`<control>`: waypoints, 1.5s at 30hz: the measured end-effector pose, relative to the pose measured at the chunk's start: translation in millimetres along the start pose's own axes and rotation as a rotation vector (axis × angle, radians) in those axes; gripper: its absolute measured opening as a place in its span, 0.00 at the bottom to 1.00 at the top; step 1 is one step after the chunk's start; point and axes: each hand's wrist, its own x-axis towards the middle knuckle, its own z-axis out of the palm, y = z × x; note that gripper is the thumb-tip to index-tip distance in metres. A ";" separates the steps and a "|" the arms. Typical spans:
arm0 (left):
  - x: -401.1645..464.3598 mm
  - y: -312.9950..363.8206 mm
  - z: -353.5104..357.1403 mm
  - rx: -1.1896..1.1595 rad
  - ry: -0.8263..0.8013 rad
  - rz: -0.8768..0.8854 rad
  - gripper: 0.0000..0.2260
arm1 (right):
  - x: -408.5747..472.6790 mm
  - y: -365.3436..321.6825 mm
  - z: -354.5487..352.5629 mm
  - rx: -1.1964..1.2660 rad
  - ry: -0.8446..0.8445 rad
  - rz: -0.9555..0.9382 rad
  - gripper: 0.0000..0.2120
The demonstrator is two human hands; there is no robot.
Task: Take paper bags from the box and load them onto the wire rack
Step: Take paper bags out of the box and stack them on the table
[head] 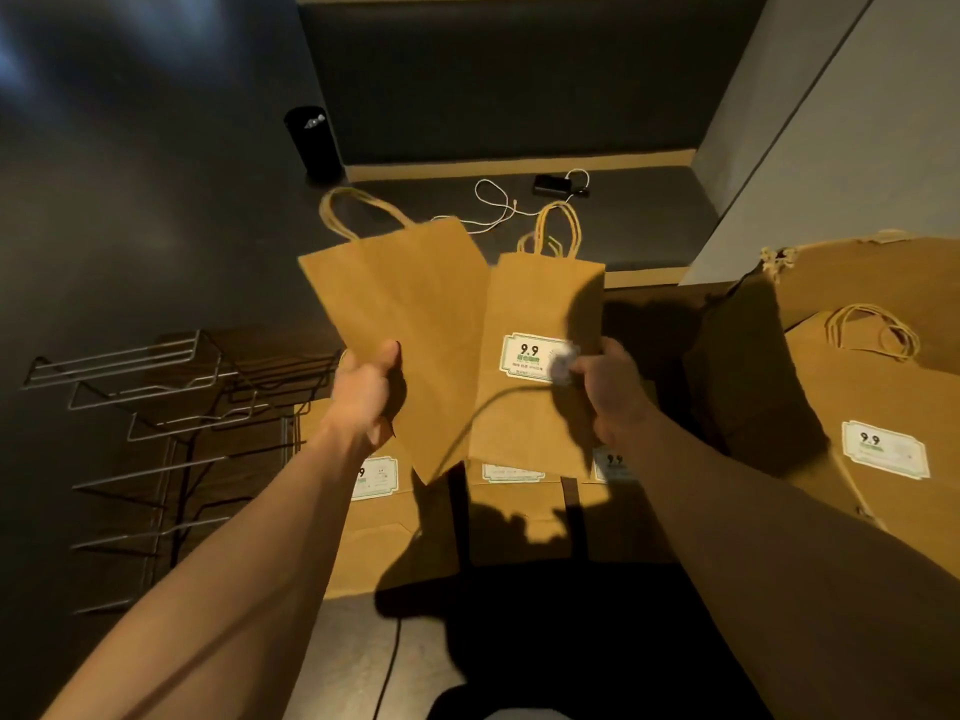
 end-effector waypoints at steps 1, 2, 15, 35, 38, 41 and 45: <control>5.0 2.7 -3.8 -0.025 0.082 0.072 0.11 | 1.3 5.2 -6.8 -0.019 0.046 0.008 0.17; 8.7 5.9 -8.6 -0.037 0.148 0.126 0.12 | 1.3 10.4 -11.7 -0.043 0.076 0.014 0.18; 7.1 19.6 -33.1 -0.112 0.029 -0.080 0.18 | 12.4 90.2 12.8 -0.374 0.048 0.216 0.25; 20.5 24.3 -40.4 -0.169 0.004 -0.121 0.13 | 26.6 113.9 24.4 -0.464 0.103 0.195 0.21; 20.4 21.6 -41.4 -0.156 -0.008 -0.116 0.07 | 26.4 121.0 28.5 -0.644 0.117 0.255 0.18; 20.2 20.2 -36.7 -0.024 -0.023 -0.043 0.08 | 27.9 118.2 28.8 -0.779 0.127 0.269 0.14; 10.6 25.5 -37.7 0.265 -0.183 0.113 0.12 | 36.3 90.3 20.6 -0.445 0.154 0.227 0.12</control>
